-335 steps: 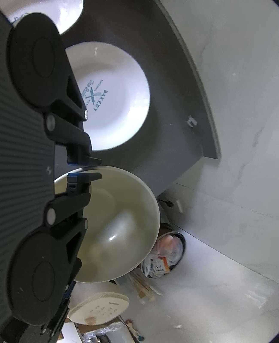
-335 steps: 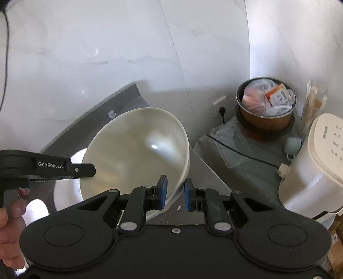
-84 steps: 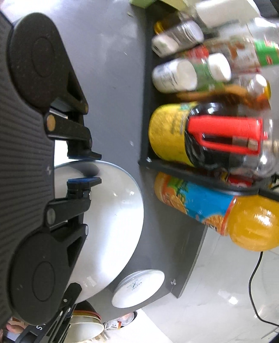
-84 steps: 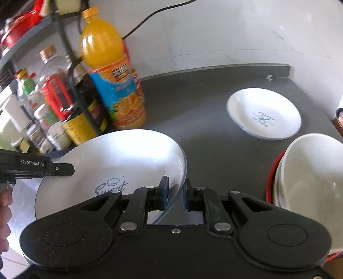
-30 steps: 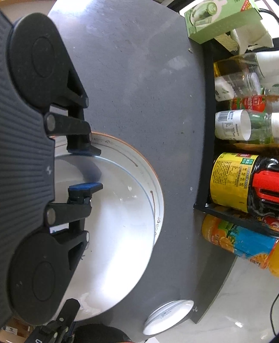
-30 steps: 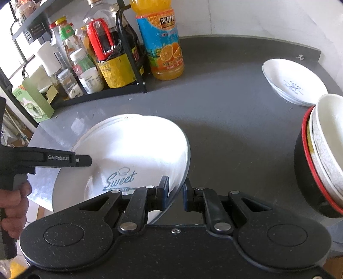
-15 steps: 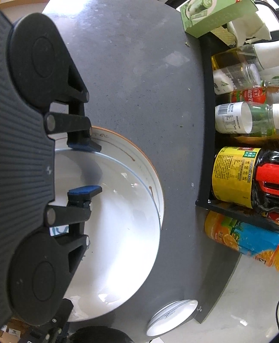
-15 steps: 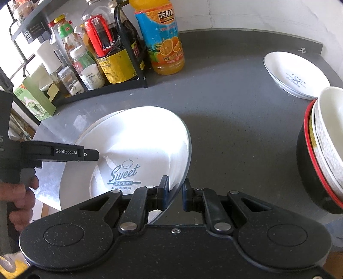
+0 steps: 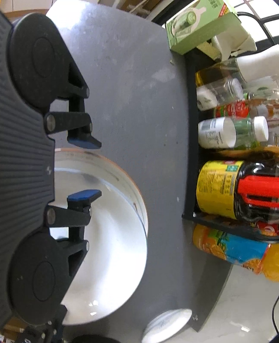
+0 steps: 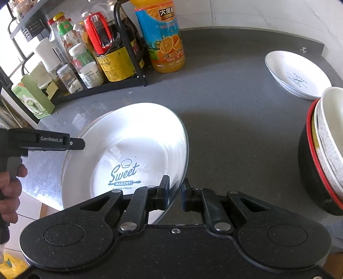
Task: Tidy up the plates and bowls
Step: 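Open both grippers to release the 'Sweet' plate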
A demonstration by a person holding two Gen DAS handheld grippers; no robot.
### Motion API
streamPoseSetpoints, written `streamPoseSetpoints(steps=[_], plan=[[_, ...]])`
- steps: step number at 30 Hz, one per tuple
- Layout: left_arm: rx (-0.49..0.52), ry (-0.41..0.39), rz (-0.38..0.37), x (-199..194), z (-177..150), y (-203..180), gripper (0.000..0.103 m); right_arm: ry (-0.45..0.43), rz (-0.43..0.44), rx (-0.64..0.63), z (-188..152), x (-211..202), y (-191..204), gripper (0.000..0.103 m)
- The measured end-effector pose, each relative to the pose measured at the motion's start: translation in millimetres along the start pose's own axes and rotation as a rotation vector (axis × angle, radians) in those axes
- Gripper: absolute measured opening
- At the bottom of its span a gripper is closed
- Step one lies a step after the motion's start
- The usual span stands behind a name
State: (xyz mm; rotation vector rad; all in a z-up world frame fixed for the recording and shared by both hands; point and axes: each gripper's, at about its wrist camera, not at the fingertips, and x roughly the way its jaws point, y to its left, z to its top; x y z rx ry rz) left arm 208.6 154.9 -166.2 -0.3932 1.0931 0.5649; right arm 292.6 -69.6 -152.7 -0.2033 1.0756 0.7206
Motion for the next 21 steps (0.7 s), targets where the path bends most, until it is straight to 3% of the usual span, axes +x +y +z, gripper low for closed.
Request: streamPoseSetpoints(steps=[4, 8, 21], plan=[[-0.020, 0.023, -0.014, 5.3, -3.0, 7.4, 0.045, 0.002, -0.010, -0.018, 0.5, 4.0, 4.2, 0.013], [-0.004, 0.020, -0.005, 7.4, -3.8, 8.7, 0.047, 0.018, -0.022, -0.008, 0.3, 11.4, 4.1, 0.025], [-0.016, 0.024, -0.002, 12.7, 3.7, 20.2, 0.057, 0.039, -0.032, -0.039, -1.8, 30.9, 10.4, 0.032]])
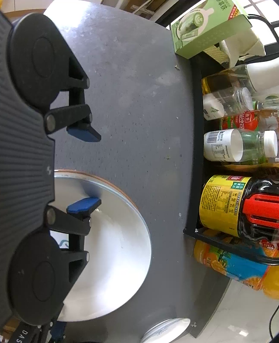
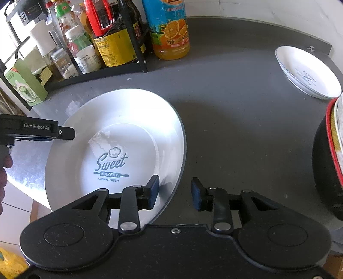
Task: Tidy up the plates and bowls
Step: 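Open both grippers to release the 'Sweet' plate, then move both grippers to the white 'BAKERY' plate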
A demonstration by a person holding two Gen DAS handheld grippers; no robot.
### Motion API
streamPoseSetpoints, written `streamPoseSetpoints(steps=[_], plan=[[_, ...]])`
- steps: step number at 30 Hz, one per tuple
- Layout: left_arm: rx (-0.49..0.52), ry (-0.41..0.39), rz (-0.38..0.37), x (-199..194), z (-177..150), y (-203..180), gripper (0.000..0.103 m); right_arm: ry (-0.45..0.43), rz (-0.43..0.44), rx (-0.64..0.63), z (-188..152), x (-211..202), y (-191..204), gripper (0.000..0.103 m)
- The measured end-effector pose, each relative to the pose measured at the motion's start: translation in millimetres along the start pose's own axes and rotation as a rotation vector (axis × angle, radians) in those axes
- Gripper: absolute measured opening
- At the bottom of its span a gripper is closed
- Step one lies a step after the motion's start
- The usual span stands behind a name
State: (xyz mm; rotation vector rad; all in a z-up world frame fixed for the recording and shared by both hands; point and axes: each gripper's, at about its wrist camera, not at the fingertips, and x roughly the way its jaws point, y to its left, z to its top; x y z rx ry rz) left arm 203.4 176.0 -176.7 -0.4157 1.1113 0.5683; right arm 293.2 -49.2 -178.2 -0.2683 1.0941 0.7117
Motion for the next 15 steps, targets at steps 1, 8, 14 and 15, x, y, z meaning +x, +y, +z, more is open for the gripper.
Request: streamPoseSetpoints(steps=[1, 8, 14, 15], plan=[[-0.001, 0.002, 0.004, -0.4, 0.3, -0.5, 0.057, 0.002, -0.002, 0.003, 0.7, 0.0, -0.2, 0.032], [0.032, -0.050, 0.055, -15.4, 6.3, -15.4, 0.056, -0.091, 0.026, 0.036, -1.0, -27.1, -15.4, 0.036], [0.044, -0.095, 0.038, -33.2, 9.9, -38.9, 0.057, -0.185, -0.006, 0.087, -3.9, -55.9, -40.0, 0.044], [0.052, -0.103, 0.033, -36.6, 9.9, -43.8, 0.058, -0.198, -0.008, 0.095, -4.3, -61.6, -43.5, 0.044]])
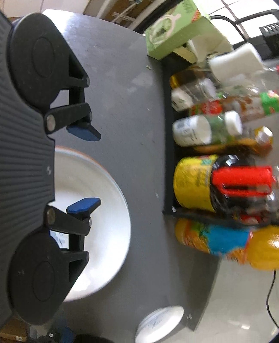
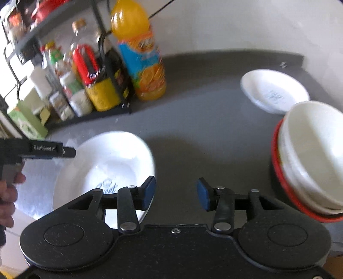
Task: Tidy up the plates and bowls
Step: 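Move both grippers to the white 'BAKERY' plate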
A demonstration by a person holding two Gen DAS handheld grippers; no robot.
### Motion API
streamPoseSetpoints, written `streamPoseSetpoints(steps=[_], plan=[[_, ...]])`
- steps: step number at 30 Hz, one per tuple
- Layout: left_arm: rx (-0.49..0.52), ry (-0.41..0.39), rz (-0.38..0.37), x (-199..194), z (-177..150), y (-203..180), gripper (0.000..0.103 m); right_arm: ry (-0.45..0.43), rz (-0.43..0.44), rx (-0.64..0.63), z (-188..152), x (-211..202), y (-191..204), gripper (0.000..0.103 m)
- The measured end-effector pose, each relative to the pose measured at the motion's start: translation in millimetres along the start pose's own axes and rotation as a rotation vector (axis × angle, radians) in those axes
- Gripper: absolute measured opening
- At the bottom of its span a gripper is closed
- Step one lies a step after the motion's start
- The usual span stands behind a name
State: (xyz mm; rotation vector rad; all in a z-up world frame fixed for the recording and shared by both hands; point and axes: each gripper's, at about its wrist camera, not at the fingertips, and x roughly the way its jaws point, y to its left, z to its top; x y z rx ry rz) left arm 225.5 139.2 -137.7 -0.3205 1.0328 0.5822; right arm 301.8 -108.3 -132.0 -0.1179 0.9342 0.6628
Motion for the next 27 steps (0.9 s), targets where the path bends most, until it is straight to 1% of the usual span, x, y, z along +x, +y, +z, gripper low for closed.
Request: streamPoseSetpoints(steps=[1, 3, 5, 6, 8, 10, 13, 16, 18, 20, 23, 27], plan=[[0.005, -0.013, -0.008, -4.5, 0.8, -5.0, 0.059, -0.014, -0.001, 0.007, 0.7, -6.2, -4.1, 0.044], [0.008, -0.037, -0.018, -12.0, 2.1, -14.1, 0.064, -0.043, -0.001, 0.018, 4.4, -15.6, -11.9, 0.046], [0.010, -0.055, -0.012, -19.3, 3.2, -22.9, 0.068, -0.071, -0.007, 0.030, 6.4, -26.3, -19.6, 0.053], [0.007, -0.053, -0.013, -22.2, 3.9, -26.8, 0.071, -0.089, -0.011, 0.037, 6.7, -32.6, -23.6, 0.054], [-0.001, -0.050, -0.021, -29.1, 4.3, -35.6, 0.073, -0.114, -0.020, 0.051, 6.4, -43.5, -31.6, 0.056], [-0.001, -0.053, -0.027, -36.4, 3.3, -44.1, 0.074, -0.138, -0.029, 0.066, 5.4, -53.5, -39.9, 0.060], [0.026, -0.074, -0.029, -48.9, 0.2, -61.8, 0.076, -0.169, -0.044, 0.095, -0.8, -68.5, -55.9, 0.066], [0.042, -0.088, -0.041, -61.2, -6.0, -80.4, 0.077, -0.186, -0.063, 0.123, -9.7, -83.7, -73.6, 0.067], [0.047, -0.094, -0.058, -70.2, -9.7, -92.1, 0.077, -0.198, -0.079, 0.134, -15.1, -93.1, -83.6, 0.070], [0.059, -0.098, -0.075, -78.0, -13.1, -103.6, 0.078, -0.214, -0.099, 0.150, -20.4, -104.4, -95.3, 0.076], [0.087, -0.103, -0.078, -87.9, -17.5, -121.5, 0.078, -0.237, -0.114, 0.172, -27.2, -117.6, -109.6, 0.081], [0.095, -0.116, -0.098, -99.6, -19.6, -140.0, 0.078, -0.254, -0.136, 0.210, -34.5, -130.9, -128.5, 0.083]])
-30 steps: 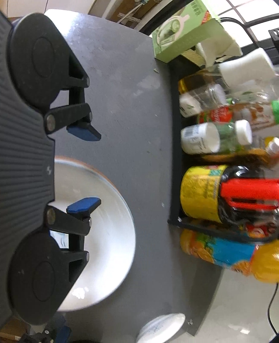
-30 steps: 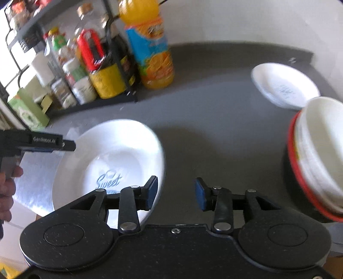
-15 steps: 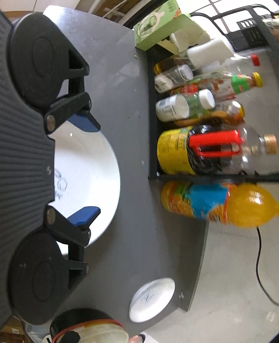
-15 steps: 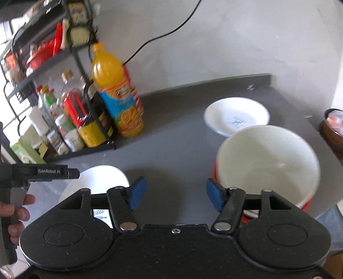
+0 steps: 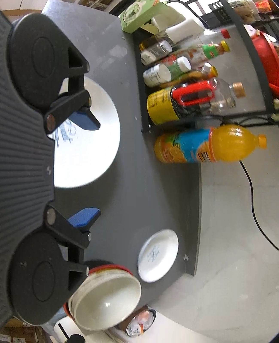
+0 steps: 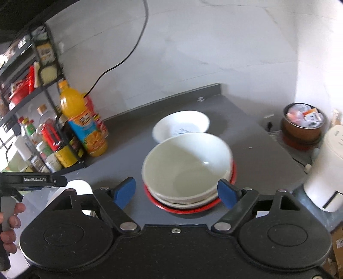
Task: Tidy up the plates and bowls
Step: 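Move both grippers to the white 'BAKERY' plate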
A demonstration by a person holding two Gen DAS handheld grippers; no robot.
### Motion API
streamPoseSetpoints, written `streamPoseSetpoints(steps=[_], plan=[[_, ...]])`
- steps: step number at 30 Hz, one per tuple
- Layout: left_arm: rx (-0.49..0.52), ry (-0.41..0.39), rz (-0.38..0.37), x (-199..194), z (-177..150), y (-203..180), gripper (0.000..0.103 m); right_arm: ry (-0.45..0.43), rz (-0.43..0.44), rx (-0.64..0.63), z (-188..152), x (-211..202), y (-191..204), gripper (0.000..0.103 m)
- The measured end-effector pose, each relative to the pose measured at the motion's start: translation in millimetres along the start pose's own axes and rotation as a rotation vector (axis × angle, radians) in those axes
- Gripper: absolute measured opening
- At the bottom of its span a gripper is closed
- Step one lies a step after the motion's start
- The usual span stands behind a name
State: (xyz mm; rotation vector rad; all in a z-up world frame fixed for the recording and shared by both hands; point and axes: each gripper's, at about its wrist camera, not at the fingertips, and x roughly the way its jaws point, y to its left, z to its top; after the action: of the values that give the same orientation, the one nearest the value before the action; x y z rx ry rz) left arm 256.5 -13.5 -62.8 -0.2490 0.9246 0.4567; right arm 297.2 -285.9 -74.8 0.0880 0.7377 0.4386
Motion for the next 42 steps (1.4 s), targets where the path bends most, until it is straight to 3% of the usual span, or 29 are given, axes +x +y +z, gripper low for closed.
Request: streamPoseSetpoints(steps=[8, 16, 29, 42], plan=[[0.008, -0.009, -0.024, -2.4, 10.3, -21.8, 0.079, -0.023, -0.038, 0.044, 8.3, -7.7, -26.5, 0.085], [0.016, -0.002, -0.051, 23.8, 29.0, -44.9, 0.079, -0.037, -0.085, 0.080, 21.9, 8.2, -55.3, 0.085], [0.041, 0.051, -0.106, 103.9, 73.1, -89.2, 0.079, 0.003, -0.155, 0.091, 63.3, 69.7, -97.2, 0.085], [0.079, 0.089, -0.099, 174.3, 113.4, -128.4, 0.079, 0.035, -0.139, 0.114, 93.6, 139.4, -127.2, 0.085]])
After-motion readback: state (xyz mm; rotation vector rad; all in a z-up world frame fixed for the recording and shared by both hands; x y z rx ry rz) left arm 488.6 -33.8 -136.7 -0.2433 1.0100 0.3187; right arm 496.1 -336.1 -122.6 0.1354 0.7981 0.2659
